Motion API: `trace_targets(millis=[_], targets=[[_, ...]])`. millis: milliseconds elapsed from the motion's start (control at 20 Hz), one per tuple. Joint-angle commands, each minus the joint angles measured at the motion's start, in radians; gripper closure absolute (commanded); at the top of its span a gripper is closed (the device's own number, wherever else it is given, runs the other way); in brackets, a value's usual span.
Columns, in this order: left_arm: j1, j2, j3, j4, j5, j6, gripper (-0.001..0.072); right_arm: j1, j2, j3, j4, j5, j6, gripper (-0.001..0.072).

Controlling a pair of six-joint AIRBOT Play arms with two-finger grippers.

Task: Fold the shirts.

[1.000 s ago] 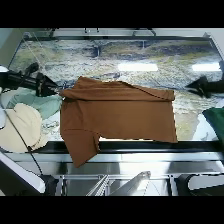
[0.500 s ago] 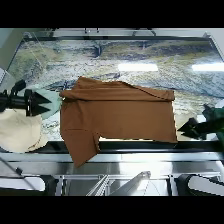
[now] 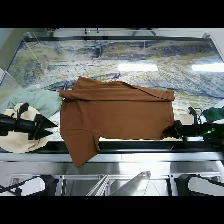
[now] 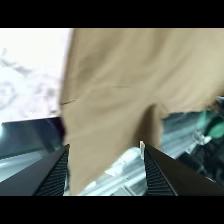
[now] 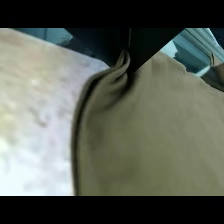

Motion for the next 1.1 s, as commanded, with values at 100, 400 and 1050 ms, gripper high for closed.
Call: trace_targets(millis=[100,400,1050], targets=[[-0.043,0.022,-0.163,0.014,0.203,0.002,0.0220,0.007,0.000,-0.004,0.060,-0.005,-0.032,0.0689],[-0.288,0.017,-0.172,-0.010,0.340,0.001,0.0222,0.007,0.000,-0.004,0.111,0.011,-0.046,0.0689],[-0.319,0.446,0.425,-0.539,-0.056,0.163,0.0683,-0.016,0.499,0.219,0.661,0.414,-0.041,0.0689]])
